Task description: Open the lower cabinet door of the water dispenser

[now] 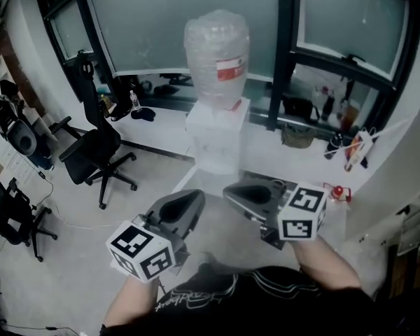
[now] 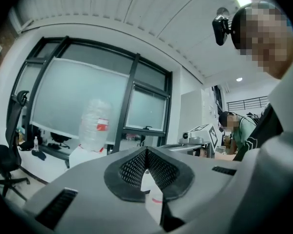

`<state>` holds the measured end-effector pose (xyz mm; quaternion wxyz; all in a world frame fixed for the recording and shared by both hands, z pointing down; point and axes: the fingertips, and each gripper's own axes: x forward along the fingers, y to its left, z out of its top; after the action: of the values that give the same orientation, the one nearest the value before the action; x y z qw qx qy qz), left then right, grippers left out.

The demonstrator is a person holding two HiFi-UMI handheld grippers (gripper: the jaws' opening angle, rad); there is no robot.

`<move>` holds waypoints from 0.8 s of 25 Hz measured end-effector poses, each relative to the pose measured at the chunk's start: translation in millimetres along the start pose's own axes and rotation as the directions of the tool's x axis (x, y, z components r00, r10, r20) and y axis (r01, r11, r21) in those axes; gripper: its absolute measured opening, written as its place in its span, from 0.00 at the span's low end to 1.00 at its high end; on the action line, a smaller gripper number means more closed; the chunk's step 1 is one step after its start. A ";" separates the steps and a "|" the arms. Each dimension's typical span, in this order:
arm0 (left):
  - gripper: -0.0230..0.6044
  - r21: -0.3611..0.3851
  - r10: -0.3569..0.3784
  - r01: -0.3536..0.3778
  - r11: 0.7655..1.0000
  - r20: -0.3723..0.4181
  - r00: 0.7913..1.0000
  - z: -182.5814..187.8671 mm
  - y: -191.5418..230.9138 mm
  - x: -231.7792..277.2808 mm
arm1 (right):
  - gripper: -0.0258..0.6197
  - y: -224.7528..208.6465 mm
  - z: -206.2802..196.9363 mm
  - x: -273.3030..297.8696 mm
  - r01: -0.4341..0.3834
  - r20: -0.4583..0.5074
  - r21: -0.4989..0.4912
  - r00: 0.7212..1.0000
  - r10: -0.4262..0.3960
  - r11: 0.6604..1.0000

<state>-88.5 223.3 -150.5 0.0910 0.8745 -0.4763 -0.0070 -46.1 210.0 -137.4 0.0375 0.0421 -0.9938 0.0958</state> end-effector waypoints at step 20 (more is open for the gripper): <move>0.04 -0.005 -0.019 0.019 1.000 0.013 1.000 2.8 -14.9 2.8 | 0.06 13.5 4.3 -22.0 0.053 0.014 -0.079 0.999 -0.052 0.995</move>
<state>-74.9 228.5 -155.5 0.0901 0.8788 -0.4684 -0.0149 -25.8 224.0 -146.0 0.0358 0.0671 -0.9956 0.0551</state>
